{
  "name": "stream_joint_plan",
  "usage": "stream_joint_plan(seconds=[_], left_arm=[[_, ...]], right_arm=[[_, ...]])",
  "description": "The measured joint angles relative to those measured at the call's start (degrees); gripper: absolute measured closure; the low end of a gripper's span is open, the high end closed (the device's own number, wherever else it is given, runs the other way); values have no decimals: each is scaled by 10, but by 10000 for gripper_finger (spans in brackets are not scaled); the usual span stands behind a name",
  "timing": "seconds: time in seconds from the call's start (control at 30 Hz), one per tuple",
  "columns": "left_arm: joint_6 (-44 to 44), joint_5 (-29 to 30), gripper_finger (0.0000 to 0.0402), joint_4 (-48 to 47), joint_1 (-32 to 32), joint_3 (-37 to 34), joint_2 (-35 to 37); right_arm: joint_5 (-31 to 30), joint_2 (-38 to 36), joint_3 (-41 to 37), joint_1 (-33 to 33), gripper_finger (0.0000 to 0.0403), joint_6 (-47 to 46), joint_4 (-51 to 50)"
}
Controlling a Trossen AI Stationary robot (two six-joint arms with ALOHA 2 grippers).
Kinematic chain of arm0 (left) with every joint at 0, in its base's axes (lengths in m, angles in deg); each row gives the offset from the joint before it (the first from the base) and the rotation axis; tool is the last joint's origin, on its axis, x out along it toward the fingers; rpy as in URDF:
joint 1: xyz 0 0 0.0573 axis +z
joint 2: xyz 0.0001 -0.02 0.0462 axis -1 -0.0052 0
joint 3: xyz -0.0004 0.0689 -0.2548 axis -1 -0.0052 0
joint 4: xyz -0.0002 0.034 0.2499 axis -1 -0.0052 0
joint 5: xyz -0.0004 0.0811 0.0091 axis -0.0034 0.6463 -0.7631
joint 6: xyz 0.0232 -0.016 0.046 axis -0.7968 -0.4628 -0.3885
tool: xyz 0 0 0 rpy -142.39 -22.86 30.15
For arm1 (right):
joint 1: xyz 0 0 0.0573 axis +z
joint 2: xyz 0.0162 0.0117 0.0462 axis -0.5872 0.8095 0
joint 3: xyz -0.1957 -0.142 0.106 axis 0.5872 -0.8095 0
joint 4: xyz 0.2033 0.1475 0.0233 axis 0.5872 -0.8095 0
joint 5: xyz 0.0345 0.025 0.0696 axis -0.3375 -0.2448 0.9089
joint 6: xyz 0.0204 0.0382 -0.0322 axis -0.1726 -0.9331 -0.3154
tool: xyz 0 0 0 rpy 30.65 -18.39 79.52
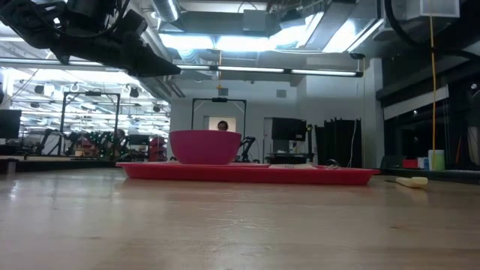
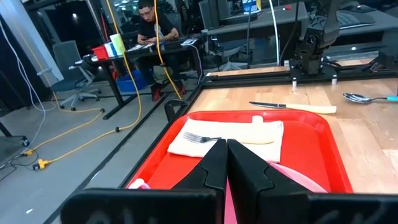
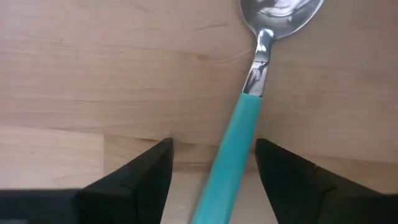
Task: Set up tray
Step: Put the blue spoon on the left of the orange fork on the red serving tray
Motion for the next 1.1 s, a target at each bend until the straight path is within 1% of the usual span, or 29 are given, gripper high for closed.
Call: stream_joint_plan(seconds=[0.13, 0.23, 0.57, 0.67, 0.83, 0.97, 1.1], left_arm=[[0, 0, 399, 0, 0, 0, 0], [0, 0, 399, 0, 0, 0, 0], [0, 0, 399, 0, 0, 0, 0], [-1, 0, 398, 0, 0, 0, 0], [-1, 0, 396, 0, 0, 0, 0], [-1, 0, 399, 0, 0, 0, 0], [-1, 0, 398, 1, 0, 0, 0]], right_arm=[[1, 0, 0, 0, 172, 0, 1], [2, 0, 0, 0, 185, -5, 2], [4, 1, -1, 0, 272, -16, 3], [11, 2, -1, -7, 299, -30, 3], [21, 2, -1, -22, 339, -24, 4], [25, 1, -1, -30, 341, -15, 5], [46, -20, -5, -39, 338, -14, 11]])
